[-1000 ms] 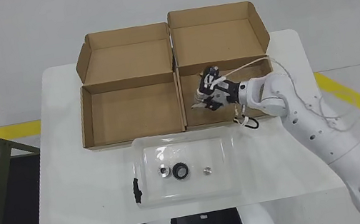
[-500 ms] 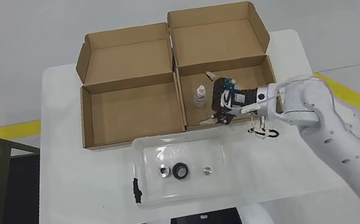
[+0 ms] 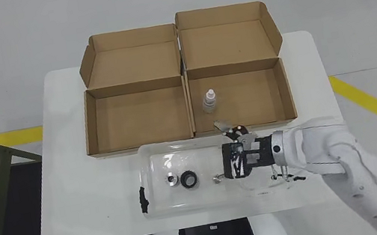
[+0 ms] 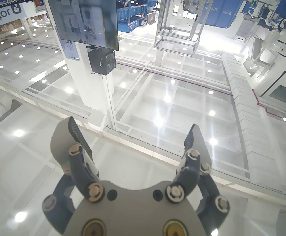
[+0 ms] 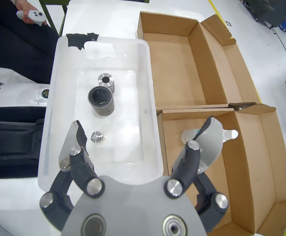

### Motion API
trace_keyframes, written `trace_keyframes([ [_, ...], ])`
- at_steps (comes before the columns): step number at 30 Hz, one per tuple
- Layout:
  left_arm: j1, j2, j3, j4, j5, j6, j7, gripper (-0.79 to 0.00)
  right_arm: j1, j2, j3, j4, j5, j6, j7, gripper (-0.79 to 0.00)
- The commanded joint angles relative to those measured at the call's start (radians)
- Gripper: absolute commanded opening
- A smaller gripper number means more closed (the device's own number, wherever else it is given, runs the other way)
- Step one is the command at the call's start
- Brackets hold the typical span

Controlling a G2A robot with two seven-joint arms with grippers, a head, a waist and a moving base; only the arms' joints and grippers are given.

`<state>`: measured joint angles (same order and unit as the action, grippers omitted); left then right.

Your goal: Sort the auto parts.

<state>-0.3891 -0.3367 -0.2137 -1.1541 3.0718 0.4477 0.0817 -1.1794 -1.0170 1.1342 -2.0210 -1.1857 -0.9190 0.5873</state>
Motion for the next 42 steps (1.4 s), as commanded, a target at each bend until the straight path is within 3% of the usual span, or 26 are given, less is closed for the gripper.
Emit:
trace_keyframes([
  [1,0.000,0.000,0.000,0.000,0.000,0.000,0.000,0.000,-0.016,0.003,-0.007,-0.014,-0.033,-0.004,0.011,0.000],
  [21,0.000,0.000,0.000,0.000,0.000,0.000,0.000,0.000,-0.025,-0.002,-0.144,0.039,-0.198,0.030,0.058,0.000],
  [25,0.000,0.000,0.000,0.000,0.000,0.000,0.000,0.000,-0.012,-0.005,-0.166,0.050,-0.207,0.032,0.081,-0.055],
  [34,0.000,0.000,0.000,0.000,0.000,0.000,0.000,0.000,0.018,-0.013,-0.219,0.084,-0.195,0.021,0.137,-0.074],
  [40,0.000,0.000,0.000,0.000,0.000,0.000,0.000,0.000,0.046,-0.020,-0.253,0.109,-0.187,0.022,0.161,-0.240],
  [42,0.000,0.000,0.000,0.000,0.000,0.000,0.000,0.000,0.054,-0.022,-0.262,0.115,-0.185,0.022,0.169,-0.262],
])
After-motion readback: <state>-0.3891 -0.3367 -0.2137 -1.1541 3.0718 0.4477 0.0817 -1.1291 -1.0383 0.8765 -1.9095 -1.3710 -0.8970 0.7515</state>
